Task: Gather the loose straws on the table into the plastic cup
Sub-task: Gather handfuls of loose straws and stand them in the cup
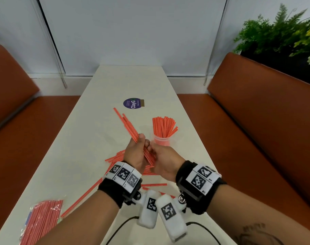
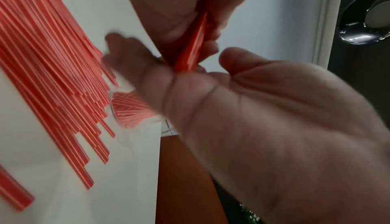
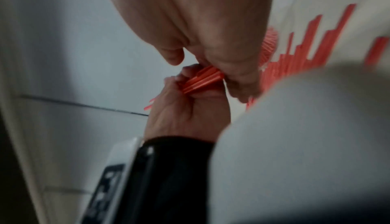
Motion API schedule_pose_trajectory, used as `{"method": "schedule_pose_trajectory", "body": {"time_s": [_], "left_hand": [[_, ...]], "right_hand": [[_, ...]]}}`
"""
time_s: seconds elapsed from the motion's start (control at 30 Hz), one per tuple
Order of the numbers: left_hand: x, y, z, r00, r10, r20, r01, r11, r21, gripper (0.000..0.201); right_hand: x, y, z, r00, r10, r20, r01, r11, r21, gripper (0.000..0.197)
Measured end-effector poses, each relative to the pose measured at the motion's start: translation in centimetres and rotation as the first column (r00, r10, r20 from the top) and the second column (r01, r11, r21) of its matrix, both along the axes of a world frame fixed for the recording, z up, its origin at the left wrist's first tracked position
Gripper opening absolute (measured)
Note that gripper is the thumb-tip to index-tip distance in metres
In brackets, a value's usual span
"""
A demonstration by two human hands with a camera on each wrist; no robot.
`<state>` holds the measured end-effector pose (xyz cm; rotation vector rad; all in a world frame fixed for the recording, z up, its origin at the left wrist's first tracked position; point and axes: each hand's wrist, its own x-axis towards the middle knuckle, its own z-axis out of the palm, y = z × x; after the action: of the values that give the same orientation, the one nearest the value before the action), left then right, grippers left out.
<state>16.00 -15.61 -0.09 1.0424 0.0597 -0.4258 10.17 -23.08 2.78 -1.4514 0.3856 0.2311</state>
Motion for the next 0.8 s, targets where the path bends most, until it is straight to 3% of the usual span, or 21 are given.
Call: {"method": "schedule_pose_trajectory", "body": {"time_s": [0.07, 0.17, 0.23, 0.3, 0.37, 0.43, 0.53, 0.67, 0.73, 0.8], "left_hand": [[0.2, 0.4, -0.2, 0.992, -0.122, 0.027, 0.123, 0.992, -0.005, 0.030], [-0.1, 1.5, -0.2, 0.931, -0.359, 0.065, 0.357, 0.933, 0.037, 0.028], [-0.3, 2.1, -0.5, 0.864, -0.493, 0.104, 0.486, 0.870, 0.086, 0.036], [-0.3, 2.4, -0.8, 0.816, -0.561, 0.139, 0.546, 0.827, 0.133, 0.057], [-0.4, 2.4, -0.8, 0.801, -0.583, 0.133, 0.565, 0.811, 0.154, 0.062], [-0.6, 2.5, -0.6, 0.802, -0.589, 0.097, 0.573, 0.805, 0.151, 0.049], [-0.7, 2.7, -0.3, 0.817, -0.573, 0.061, 0.559, 0.814, 0.157, 0.031], [-0.8, 2.5, -0.3, 0.838, -0.546, 0.026, 0.535, 0.829, 0.167, 0.036], [-0.8, 2.4, -0.2, 0.840, -0.541, 0.032, 0.530, 0.833, 0.158, 0.036], [-0.9, 2.4, 0.2, 0.838, -0.544, 0.041, 0.531, 0.832, 0.160, 0.035]], "right_hand": [[0.2, -0.6, 1.7, 0.996, 0.052, 0.068, -0.021, 0.916, -0.401, 0.039], [1.3, -1.8, 4.3, 0.958, 0.182, 0.221, -0.005, 0.781, -0.624, 0.056], [2.6, -2.2, 5.4, 0.911, 0.274, 0.307, 0.027, 0.704, -0.710, 0.056], [3.3, -2.5, 6.0, 0.896, 0.321, 0.306, 0.012, 0.672, -0.741, 0.054], [3.4, -2.9, 5.7, 0.888, 0.427, 0.170, -0.140, 0.604, -0.784, 0.047], [3.2, -3.1, 4.7, 0.864, 0.501, 0.057, -0.253, 0.529, -0.810, 0.044], [3.2, -3.2, 4.2, 0.904, 0.381, 0.193, -0.077, 0.591, -0.803, 0.046], [3.0, -2.8, 3.6, 0.880, 0.474, 0.035, -0.266, 0.551, -0.791, 0.047], [3.0, -2.8, 3.3, 0.918, 0.367, 0.152, -0.159, 0.690, -0.706, 0.053], [2.9, -3.0, 3.3, 0.958, 0.145, 0.247, 0.016, 0.834, -0.552, 0.062]]}}
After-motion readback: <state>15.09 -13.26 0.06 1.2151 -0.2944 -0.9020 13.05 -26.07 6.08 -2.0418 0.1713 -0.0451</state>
